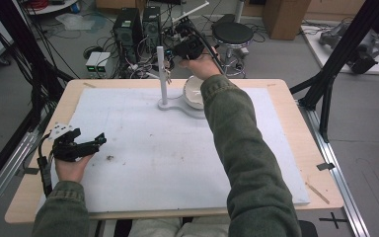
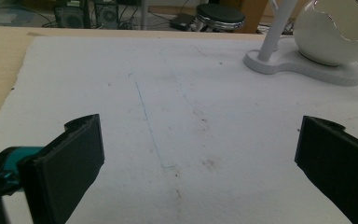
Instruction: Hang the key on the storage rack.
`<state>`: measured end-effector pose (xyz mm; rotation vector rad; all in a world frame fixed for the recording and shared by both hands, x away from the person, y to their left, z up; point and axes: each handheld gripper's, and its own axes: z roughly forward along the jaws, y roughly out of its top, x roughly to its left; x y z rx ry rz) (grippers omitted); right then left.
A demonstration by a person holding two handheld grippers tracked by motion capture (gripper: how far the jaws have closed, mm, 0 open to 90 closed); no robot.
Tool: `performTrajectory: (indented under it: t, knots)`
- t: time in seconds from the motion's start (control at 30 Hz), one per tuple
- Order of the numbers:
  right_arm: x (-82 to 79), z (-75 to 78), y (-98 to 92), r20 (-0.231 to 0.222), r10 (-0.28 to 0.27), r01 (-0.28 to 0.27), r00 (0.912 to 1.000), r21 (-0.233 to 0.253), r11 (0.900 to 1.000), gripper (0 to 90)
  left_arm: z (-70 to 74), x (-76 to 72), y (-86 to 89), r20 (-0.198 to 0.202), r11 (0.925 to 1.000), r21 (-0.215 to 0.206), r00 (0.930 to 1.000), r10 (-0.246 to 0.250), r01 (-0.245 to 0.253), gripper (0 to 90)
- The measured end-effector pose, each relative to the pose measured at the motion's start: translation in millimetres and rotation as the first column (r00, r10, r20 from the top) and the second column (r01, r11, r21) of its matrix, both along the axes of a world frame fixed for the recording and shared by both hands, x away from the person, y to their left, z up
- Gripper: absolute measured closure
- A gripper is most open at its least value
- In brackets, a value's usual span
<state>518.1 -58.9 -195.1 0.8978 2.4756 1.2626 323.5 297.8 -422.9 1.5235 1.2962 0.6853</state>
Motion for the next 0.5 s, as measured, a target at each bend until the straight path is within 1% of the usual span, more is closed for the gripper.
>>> performTrajectory:
  t: [0.23, 0.37, 0.5]
  knots:
    - [6.8, 1.9, 12.5, -0.001, 0.0, 0.0, 1.0, -0.02, 1.0, 89.0, -0.2, 0.3, 0.5, -0.001, 1.0, 0.0, 1.0, 0.002, -0.002, 1.7]
    - [11.3, -2.7, 18.1, -0.008, -0.003, 0.003, 1.0, -0.041, 0.999, 88.9, -0.3, 0.4, 0.9, -0.001, 1.0, -0.001, 1.0, 0.004, -0.004, 1.8]
    - [15.5, -7.1, 20.9, -0.008, -0.011, 0.011, 0.9999, -0.041, 0.999, 89.0, -0.2, 0.4, 1.1, 0.0, 1.0, 0.0, 1.0, 0.004, -0.004, 1.8]
